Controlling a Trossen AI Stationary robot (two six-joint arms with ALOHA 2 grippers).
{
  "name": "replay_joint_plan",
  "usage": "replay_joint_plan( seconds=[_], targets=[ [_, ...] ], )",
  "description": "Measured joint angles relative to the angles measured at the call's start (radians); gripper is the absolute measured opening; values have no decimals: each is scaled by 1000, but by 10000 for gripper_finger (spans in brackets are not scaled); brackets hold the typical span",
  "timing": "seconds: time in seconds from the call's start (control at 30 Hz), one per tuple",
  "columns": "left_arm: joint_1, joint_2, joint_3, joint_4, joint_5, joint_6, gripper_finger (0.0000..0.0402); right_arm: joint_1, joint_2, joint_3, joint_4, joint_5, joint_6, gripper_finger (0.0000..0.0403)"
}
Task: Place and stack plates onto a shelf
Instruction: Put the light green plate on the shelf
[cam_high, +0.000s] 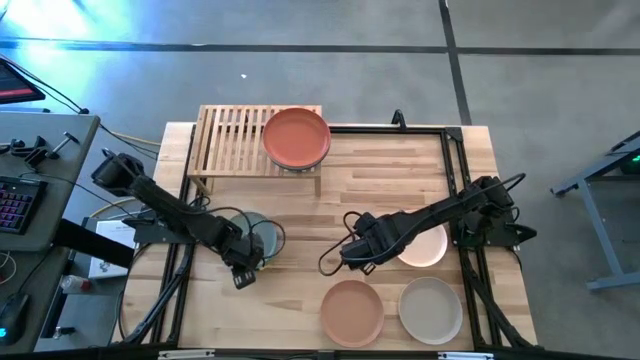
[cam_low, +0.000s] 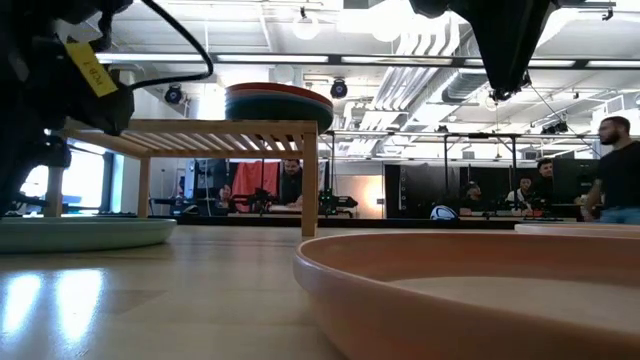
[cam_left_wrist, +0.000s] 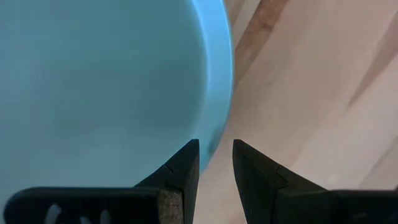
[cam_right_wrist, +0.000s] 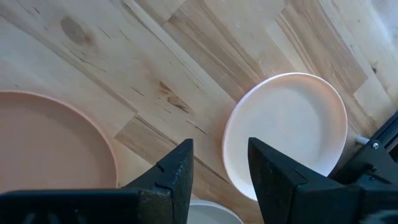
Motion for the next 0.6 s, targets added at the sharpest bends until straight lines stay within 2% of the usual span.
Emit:
replay_joint_plan(
  seconds=[0.47,0.6],
  targets=[
    [-17,94,5,11,-7,-10,86,0,0,0,7,-4,0,131],
    [-17,95,5,11,-10,-8,69,0,0,0,8,-4,0,131]
  ],
)
